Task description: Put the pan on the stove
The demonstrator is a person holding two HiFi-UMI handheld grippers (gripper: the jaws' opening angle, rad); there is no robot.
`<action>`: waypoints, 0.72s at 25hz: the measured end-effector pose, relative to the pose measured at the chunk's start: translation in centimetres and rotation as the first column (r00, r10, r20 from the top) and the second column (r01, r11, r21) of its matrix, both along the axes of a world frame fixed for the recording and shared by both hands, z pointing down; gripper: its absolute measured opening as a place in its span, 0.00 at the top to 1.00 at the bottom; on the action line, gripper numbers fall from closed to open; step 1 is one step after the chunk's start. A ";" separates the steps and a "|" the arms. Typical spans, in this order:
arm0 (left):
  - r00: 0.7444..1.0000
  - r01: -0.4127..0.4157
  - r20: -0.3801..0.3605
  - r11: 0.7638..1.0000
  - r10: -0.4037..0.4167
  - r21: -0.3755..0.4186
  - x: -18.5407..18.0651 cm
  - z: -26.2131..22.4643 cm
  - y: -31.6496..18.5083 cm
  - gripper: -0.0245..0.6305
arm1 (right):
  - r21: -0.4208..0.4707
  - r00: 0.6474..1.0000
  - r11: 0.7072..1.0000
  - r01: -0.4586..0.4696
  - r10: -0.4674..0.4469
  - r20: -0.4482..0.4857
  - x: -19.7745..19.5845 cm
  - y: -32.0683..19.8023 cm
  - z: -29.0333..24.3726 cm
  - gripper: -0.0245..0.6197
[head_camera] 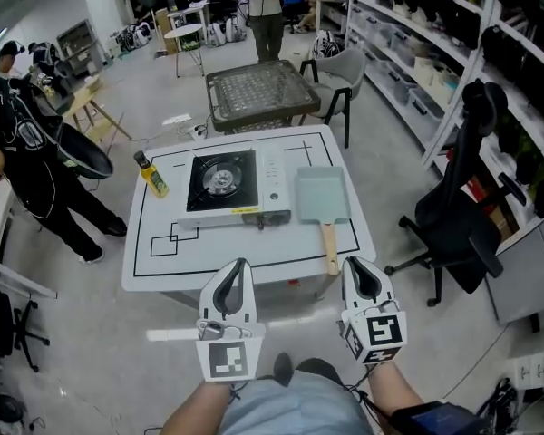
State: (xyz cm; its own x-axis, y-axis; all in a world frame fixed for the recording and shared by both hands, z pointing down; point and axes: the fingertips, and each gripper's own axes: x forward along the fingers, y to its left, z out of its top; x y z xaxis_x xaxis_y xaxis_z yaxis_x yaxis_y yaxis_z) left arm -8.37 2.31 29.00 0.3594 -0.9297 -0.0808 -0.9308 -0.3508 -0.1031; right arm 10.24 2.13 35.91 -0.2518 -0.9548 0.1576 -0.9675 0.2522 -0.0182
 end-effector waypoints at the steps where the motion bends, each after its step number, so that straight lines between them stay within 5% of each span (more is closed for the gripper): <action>1: 1.000 -0.004 0.000 1.000 0.004 0.003 0.1 0.0 -0.5 0.94 | 0.008 1.000 1.000 -0.004 0.004 -0.001 0.2 -0.4 -0.3 0.88; 12: 1.000 -0.009 0.009 1.000 0.009 -0.019 2.4 1.4 -6.1 0.94 | -0.016 1.000 1.000 -0.006 0.006 0.011 2.6 -5.7 1.5 0.88; 18: 0.999 0.014 0.044 0.994 -0.009 -0.108 4.0 4.8 -10.5 0.94 | -0.145 0.983 0.985 0.097 -0.072 0.168 3.4 -9.1 6.1 0.88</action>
